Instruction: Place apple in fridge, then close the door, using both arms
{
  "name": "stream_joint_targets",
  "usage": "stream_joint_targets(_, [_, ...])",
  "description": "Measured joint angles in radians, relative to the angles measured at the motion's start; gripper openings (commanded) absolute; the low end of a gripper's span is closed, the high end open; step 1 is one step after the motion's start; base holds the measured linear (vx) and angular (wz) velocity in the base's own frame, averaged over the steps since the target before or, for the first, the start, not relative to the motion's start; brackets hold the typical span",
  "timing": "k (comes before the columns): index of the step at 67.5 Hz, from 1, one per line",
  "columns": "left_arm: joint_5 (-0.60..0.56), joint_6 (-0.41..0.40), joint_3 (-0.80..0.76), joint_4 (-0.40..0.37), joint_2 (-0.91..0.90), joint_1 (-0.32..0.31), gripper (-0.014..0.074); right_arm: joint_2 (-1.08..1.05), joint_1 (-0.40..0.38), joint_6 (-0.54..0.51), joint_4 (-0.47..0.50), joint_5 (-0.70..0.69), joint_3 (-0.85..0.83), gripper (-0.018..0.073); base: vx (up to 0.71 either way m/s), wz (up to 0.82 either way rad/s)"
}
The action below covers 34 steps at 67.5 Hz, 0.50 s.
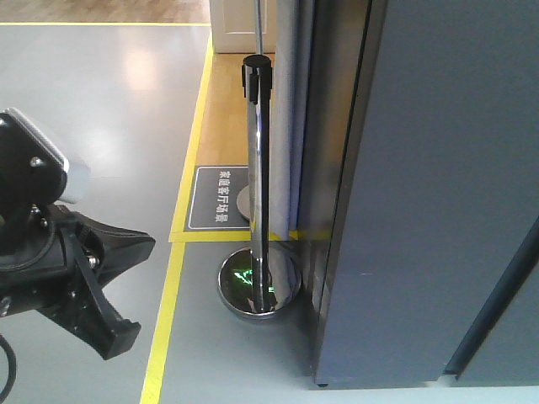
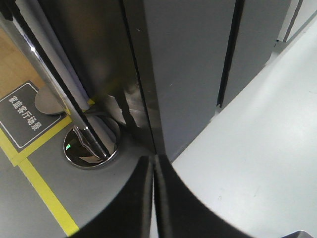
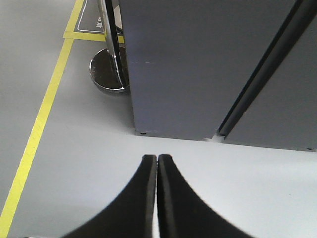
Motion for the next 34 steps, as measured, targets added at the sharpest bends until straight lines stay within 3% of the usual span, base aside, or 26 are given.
stream_joint_targets(34, [0.0,0.0,0.001,0.0,0.0,0.0,-0.0006,0.0,0.0,0.0,0.0,0.001,0.0,-0.0002,0.0,0.0])
